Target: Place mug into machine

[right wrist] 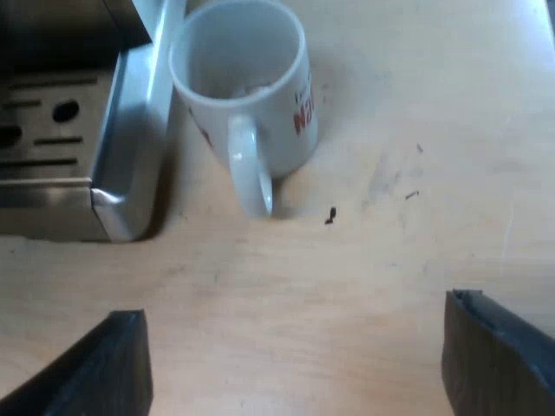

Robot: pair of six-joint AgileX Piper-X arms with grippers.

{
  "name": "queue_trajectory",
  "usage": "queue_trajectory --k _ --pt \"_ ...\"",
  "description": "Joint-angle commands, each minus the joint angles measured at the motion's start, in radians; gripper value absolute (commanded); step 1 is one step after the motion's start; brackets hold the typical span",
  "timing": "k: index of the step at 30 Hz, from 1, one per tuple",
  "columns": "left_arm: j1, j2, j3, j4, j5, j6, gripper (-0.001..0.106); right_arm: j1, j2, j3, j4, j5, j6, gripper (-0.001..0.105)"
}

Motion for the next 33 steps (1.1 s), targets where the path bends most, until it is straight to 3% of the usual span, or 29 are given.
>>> queue_trajectory --k 1,14,21,26,31,33 --pt "0.001 0.001 -0.004 -0.024 -0.004 -0.019 0.081 0.0 0.0 0.046 -0.03 -0.004 0.008 0.07" --pt "0.001 0.001 -0.004 -0.046 -0.004 -0.019 0.081 0.0 0.0 0.286 -0.287 -0.007 0.028 0.07" --pt "0.001 0.001 -0.004 -0.046 -0.004 -0.019 0.081 0.089 0.04 0.341 -0.43 -0.004 0.022 0.07" --pt "0.001 0.001 -0.004 -0.046 -0.004 -0.019 0.081 0.251 0.125 0.387 -0.59 0.174 0.035 0.07" --pt "0.001 0.001 -0.004 -0.046 0.0 -0.019 0.081 0.324 0.224 0.402 -0.774 0.292 0.143 0.07" --pt "0.001 0.001 -0.004 -0.046 0.0 -0.019 0.081 0.326 0.272 0.402 -0.837 0.31 0.157 0.07"
